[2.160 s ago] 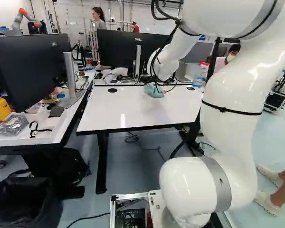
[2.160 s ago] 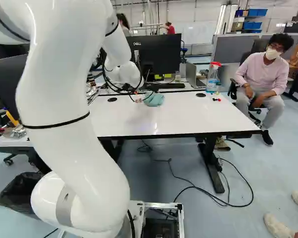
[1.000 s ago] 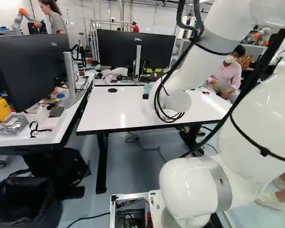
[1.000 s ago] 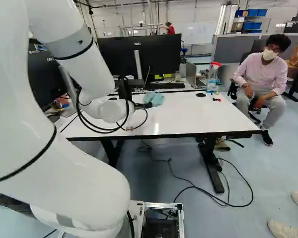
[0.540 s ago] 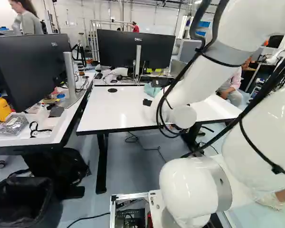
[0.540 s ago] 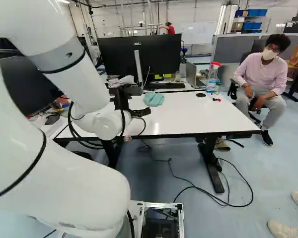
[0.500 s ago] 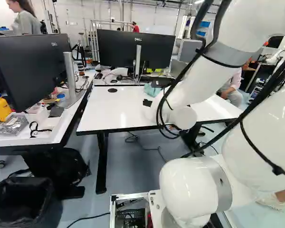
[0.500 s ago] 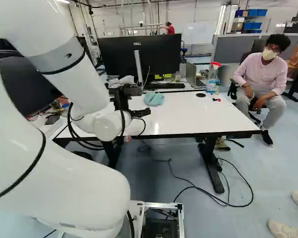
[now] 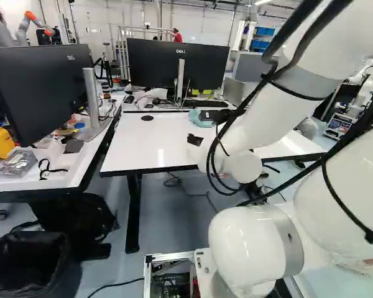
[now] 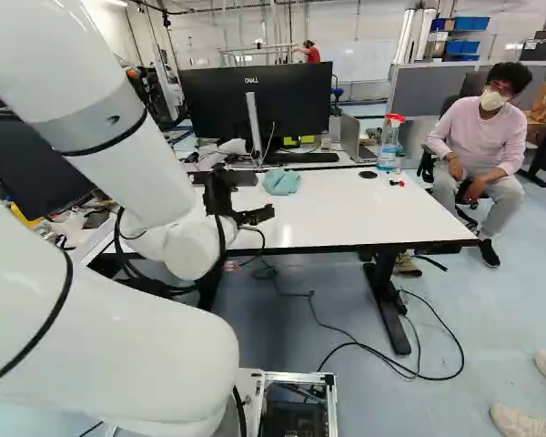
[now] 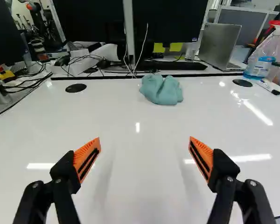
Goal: Clean the table with the green towel
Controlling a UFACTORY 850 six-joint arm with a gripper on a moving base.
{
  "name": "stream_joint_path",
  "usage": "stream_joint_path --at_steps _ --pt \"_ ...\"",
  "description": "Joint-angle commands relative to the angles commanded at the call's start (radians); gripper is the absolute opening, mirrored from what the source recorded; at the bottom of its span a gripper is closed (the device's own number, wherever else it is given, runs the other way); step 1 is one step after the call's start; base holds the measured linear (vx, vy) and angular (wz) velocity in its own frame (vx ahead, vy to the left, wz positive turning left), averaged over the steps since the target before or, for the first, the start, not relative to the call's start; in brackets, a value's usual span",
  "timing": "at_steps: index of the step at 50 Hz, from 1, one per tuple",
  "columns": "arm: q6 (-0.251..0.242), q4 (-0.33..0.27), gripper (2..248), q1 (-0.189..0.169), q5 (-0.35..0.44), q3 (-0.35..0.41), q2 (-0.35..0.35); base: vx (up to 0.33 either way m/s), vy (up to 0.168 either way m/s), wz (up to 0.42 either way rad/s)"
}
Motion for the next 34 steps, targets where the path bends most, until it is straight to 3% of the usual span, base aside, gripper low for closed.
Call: stream_joint_path --at_steps 34 --pt "0.0 0.0 247 0.001 0.008 0.009 0.006 0.0 0.0 0.0"
